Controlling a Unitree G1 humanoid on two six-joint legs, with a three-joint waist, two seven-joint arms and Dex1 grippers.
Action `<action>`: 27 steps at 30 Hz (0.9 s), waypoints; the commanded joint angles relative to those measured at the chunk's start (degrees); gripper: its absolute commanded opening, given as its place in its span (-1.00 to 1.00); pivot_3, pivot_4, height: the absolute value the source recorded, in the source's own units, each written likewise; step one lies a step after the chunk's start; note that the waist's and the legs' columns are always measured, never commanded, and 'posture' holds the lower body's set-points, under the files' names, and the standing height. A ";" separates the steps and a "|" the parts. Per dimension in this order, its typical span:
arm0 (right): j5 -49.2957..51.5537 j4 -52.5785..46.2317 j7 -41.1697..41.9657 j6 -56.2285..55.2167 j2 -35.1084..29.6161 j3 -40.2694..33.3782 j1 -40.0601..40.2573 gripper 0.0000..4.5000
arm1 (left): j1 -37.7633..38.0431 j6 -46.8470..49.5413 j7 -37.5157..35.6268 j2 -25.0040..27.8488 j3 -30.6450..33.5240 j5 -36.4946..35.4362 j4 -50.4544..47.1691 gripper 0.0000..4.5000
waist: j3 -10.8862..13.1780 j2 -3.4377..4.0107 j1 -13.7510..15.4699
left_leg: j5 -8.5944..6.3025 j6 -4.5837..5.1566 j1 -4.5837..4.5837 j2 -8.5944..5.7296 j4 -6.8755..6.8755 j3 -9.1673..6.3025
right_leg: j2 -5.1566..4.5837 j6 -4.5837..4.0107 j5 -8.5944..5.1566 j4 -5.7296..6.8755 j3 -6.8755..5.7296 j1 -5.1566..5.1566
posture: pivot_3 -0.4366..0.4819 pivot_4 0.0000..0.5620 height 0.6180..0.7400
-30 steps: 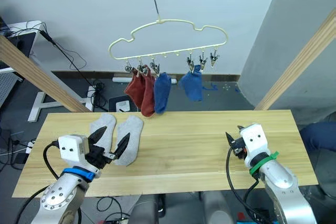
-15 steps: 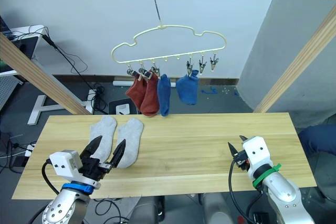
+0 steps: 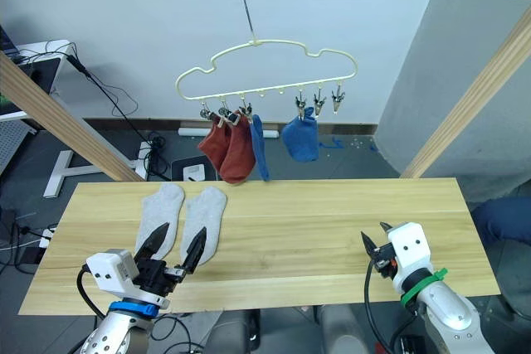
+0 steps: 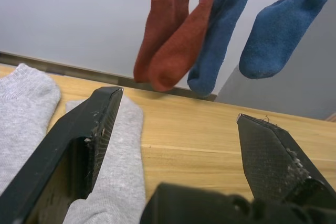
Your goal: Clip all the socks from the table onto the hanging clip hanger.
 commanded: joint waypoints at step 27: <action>0.64 -2.35 -0.29 0.06 0.11 -0.88 0.50 0.03 | -0.03 10.07 5.25 1.53 -2.89 1.23 -15.28 0.78 | 0.00 0.00 -0.07 | -0.10 -0.13 -0.03 0.02 -0.12 0.02 | 0.03 -0.10 -0.10 -0.13 -0.05 -0.01 | -0.55 -0.02 1.00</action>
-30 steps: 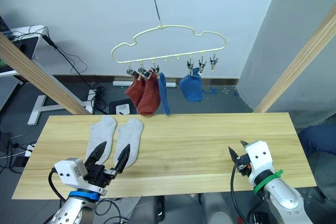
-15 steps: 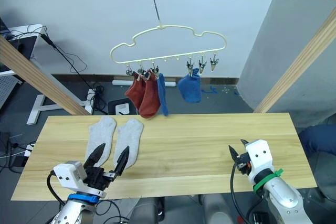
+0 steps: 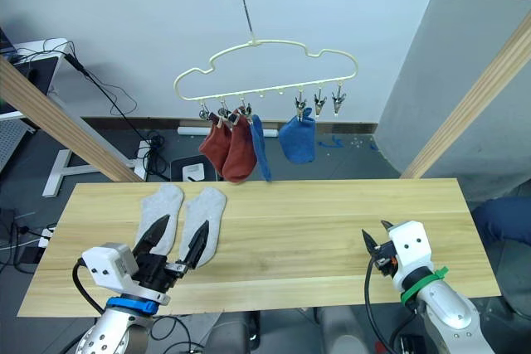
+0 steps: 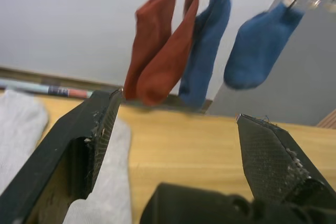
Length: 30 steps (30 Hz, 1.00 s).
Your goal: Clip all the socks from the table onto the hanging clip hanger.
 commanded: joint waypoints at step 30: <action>0.58 -2.41 -0.06 0.08 -0.04 -0.70 0.92 0.03 | -1.05 6.27 1.36 1.37 0.47 -1.03 -4.94 0.78 | 0.01 0.00 -0.02 | -0.03 -0.04 -0.02 0.00 -0.06 0.00 | 0.00 -0.03 -0.02 -0.08 0.01 -0.07 | -0.57 0.01 1.00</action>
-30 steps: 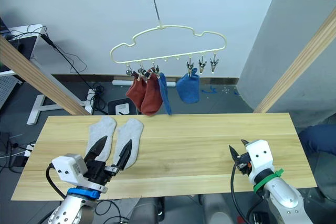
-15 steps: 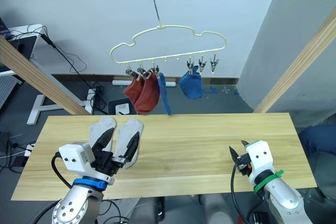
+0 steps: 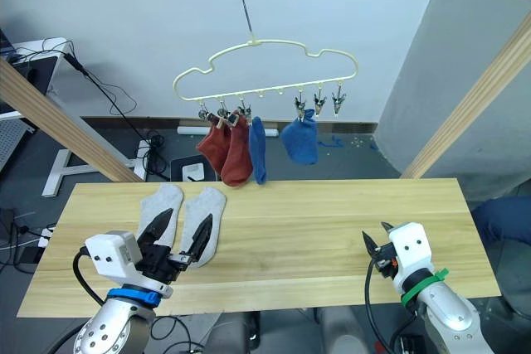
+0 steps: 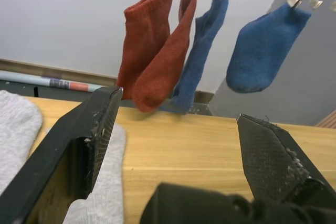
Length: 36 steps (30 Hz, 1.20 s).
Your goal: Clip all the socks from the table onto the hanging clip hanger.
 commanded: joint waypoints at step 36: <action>12.76 -10.46 -7.78 36.34 4.97 -1.01 -34.70 0.03 | -22.52 15.68 -12.10 16.45 6.47 -15.21 3.39 0.78 | 0.24 0.15 0.03 | 0.01 -0.01 -0.01 0.02 -0.14 -0.06 | 0.18 0.33 0.14 0.24 -0.02 -0.10 | -0.57 0.13 1.00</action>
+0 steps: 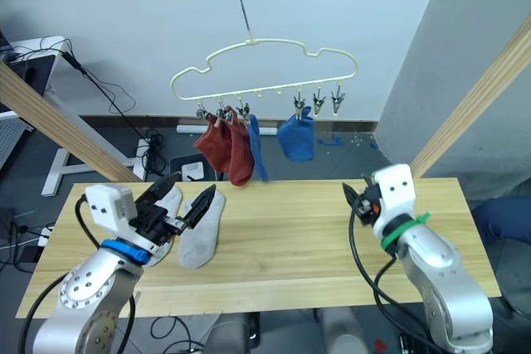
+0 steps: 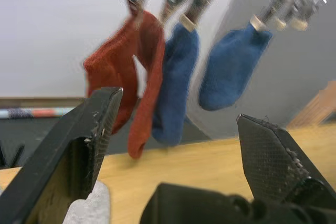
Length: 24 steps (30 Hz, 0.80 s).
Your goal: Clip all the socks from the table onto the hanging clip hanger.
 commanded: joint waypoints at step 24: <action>2.32 3.56 -11.21 25.63 10.10 -0.69 -28.97 0.03 | -24.90 12.82 -18.26 17.02 3.61 -20.33 8.08 0.78 | 2.06 0.40 -1.22 | 0.02 0.02 -0.38 0.01 -0.51 0.11 | 0.01 -0.09 0.03 -0.01 0.08 -0.70 | -0.61 0.38 1.00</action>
